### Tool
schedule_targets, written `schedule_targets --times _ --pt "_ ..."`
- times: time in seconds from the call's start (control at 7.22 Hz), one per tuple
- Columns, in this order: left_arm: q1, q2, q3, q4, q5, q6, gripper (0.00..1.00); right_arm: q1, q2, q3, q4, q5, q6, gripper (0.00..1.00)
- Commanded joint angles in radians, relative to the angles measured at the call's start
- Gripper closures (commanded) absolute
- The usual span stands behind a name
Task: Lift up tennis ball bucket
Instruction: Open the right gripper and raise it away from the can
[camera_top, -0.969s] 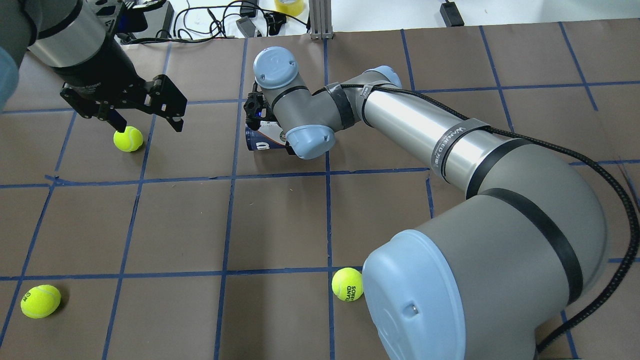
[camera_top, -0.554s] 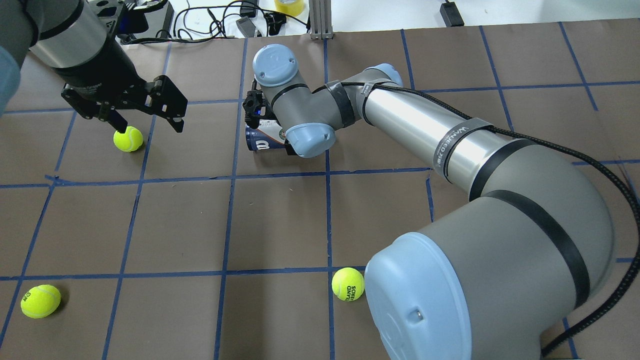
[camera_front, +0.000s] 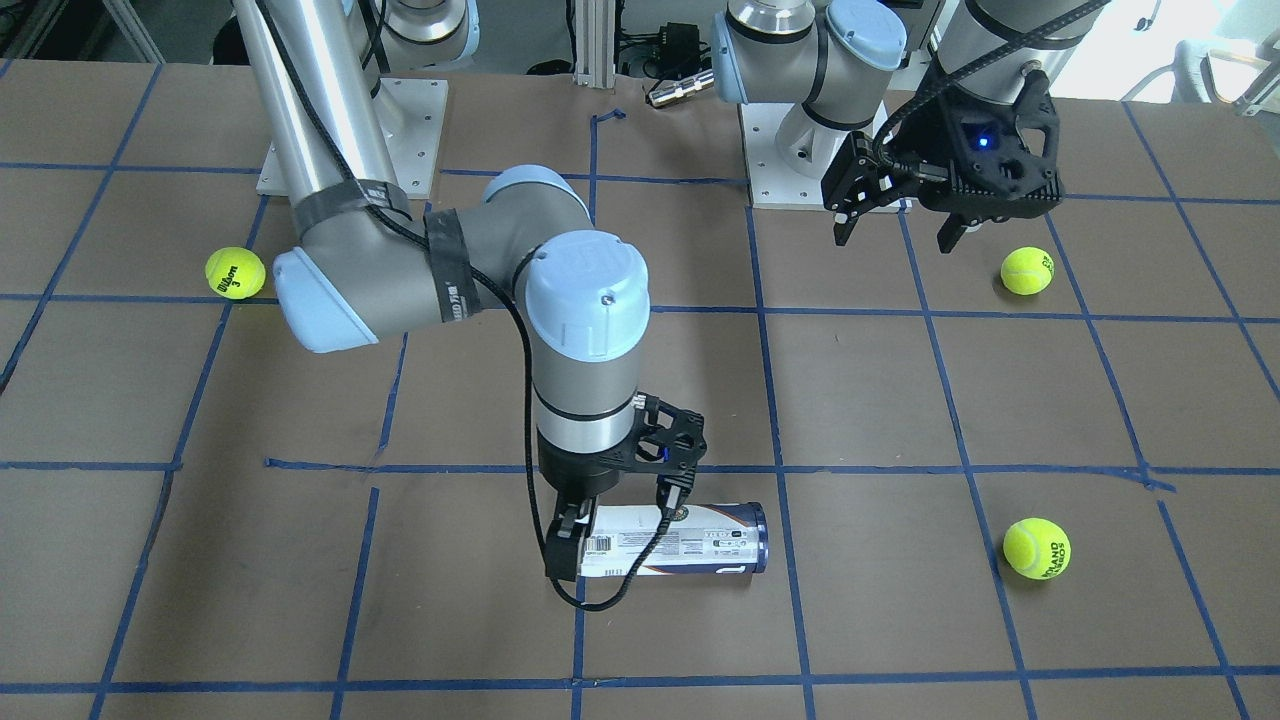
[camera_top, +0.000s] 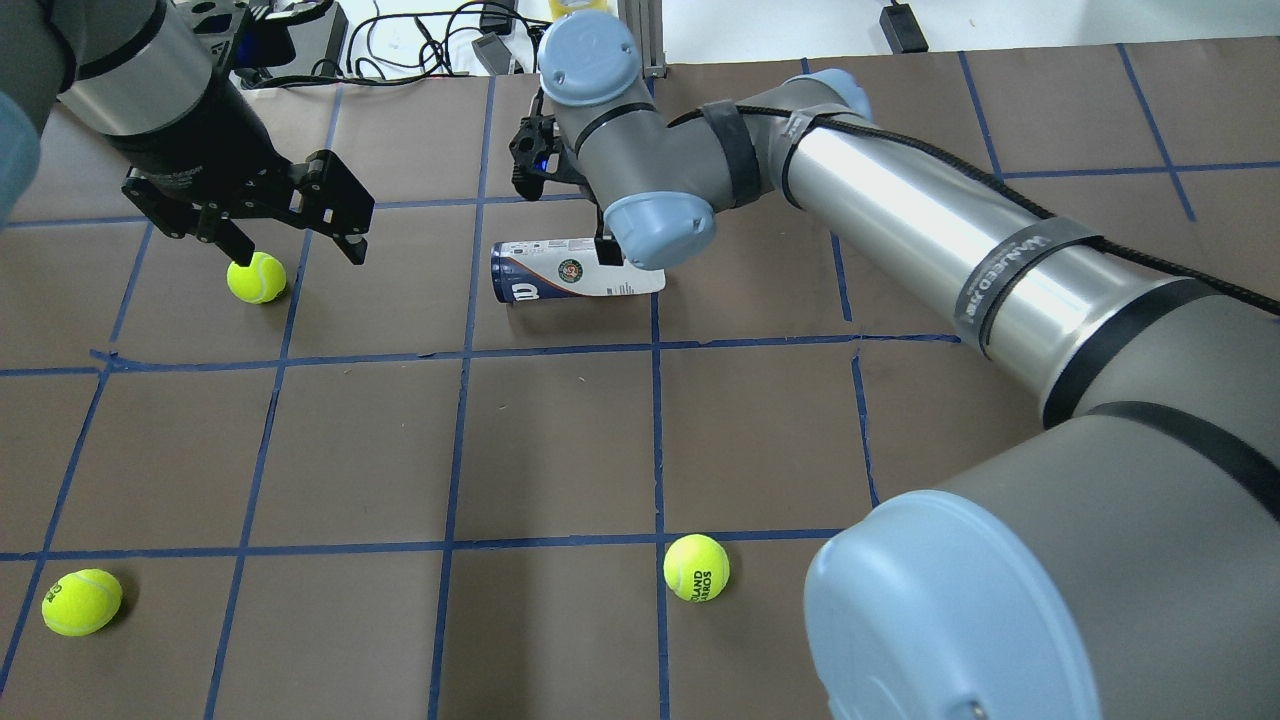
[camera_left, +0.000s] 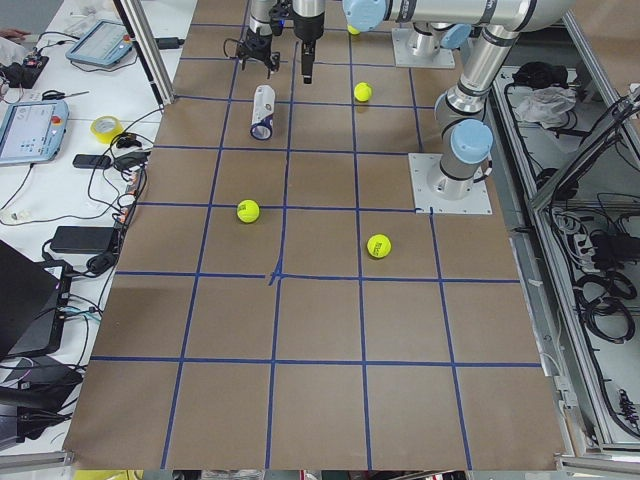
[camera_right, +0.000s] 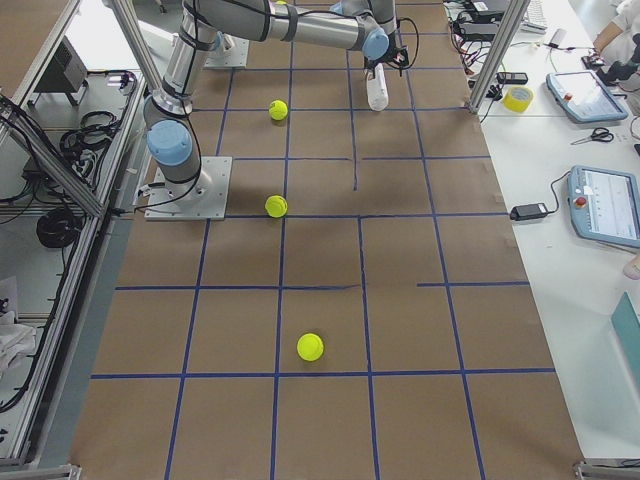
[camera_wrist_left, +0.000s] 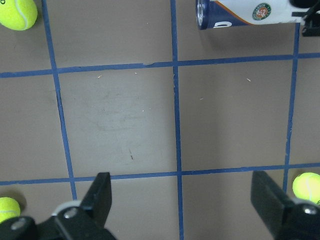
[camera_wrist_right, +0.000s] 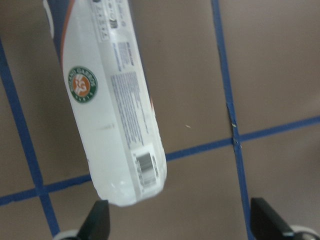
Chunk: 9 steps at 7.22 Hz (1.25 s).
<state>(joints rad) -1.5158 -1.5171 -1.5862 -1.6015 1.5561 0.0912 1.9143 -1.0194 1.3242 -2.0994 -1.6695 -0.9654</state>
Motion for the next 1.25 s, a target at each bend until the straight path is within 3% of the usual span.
schedule_targets --times 0.0,0.28,0.42,0.55,0.69,0.97,1.11 --pt "0.008 -0.003 -0.003 0.002 0.001 0.028 0.00 -0.082 -0.160 0.001 0.131 -0.007 0.231 0.00" --pt "0.019 -0.055 -0.070 0.156 -0.077 0.087 0.00 -0.161 -0.265 0.009 0.265 -0.012 0.455 0.00" --pt "0.019 -0.096 -0.090 0.202 -0.102 0.084 0.00 -0.202 -0.331 0.016 0.395 -0.013 0.528 0.00" --pt "0.020 -0.138 -0.103 0.278 -0.222 0.087 0.00 -0.262 -0.379 0.027 0.521 -0.001 0.632 0.00" --pt "0.020 -0.176 -0.110 0.331 -0.250 0.084 0.00 -0.291 -0.422 0.038 0.585 0.005 0.737 0.00" --pt "0.035 -0.244 -0.112 0.371 -0.272 0.073 0.00 -0.288 -0.519 0.122 0.622 0.026 0.990 0.00" --pt "0.051 -0.280 -0.112 0.389 -0.360 0.076 0.00 -0.290 -0.577 0.194 0.604 0.080 1.051 0.00"
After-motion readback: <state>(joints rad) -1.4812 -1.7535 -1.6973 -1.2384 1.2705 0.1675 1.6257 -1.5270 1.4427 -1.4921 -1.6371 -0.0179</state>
